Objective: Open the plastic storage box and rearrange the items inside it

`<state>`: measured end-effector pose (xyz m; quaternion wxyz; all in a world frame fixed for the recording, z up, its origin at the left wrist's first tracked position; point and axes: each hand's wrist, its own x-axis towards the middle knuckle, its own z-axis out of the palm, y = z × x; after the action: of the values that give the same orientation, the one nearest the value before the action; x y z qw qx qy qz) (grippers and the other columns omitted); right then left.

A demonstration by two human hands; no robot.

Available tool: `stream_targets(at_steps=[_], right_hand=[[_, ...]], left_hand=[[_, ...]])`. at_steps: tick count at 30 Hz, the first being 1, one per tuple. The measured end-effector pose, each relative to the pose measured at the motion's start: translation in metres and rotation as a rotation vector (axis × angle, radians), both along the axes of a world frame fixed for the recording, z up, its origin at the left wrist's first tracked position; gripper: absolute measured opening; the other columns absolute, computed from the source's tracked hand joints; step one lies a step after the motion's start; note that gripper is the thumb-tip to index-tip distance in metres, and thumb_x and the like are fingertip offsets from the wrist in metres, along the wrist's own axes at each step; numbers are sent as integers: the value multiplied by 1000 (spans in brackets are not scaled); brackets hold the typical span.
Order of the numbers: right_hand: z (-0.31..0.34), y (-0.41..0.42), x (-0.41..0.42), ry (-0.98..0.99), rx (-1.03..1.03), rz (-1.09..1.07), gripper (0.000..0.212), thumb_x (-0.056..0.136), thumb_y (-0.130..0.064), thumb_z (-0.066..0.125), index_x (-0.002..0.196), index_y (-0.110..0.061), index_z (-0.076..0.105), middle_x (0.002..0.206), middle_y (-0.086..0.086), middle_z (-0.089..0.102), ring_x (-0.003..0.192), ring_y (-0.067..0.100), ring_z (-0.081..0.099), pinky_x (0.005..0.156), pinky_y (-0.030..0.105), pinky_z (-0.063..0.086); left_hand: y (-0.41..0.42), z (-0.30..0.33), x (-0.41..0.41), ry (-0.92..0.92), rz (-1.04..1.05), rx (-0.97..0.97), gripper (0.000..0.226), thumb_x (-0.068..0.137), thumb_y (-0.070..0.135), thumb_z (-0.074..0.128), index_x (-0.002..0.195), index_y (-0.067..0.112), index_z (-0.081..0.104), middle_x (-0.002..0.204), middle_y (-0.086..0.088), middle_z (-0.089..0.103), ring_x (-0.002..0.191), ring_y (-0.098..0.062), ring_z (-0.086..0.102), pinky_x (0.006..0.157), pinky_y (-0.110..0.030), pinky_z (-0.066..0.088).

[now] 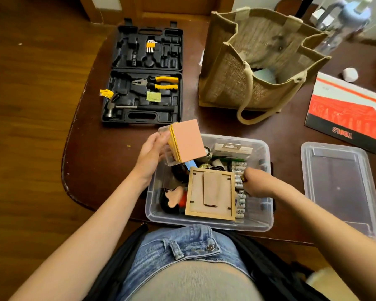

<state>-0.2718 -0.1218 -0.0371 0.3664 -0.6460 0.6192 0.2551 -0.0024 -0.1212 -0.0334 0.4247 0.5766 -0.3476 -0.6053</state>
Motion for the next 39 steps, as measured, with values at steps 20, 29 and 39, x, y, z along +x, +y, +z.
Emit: stream_targets(at_steps=[20,29,39], right_hand=[[-47,32,14,-161,-70,-645,35,99,-16,36,129,3,39,124,19,55,114,33,54,93,44,47],[-45,44,11,-382,-78,-514,21,100,-24,40,80,-19,46,75,-3,51,64,9,45,59,26,37],[-23,11,6,254,-309,253,19,85,3,48,90,-6,64,94,9,64,73,23,52,60,29,43]], left_hand=[[4,0,6,141,-12,12,45,84,51,42,118,26,59,104,4,72,97,-8,67,72,-20,54],[4,-2,7,150,-50,-4,55,87,50,39,131,19,52,110,1,69,103,-11,65,79,-23,54],[4,2,5,155,-29,1,42,86,47,42,120,26,56,106,5,71,101,-9,66,75,-20,54]])
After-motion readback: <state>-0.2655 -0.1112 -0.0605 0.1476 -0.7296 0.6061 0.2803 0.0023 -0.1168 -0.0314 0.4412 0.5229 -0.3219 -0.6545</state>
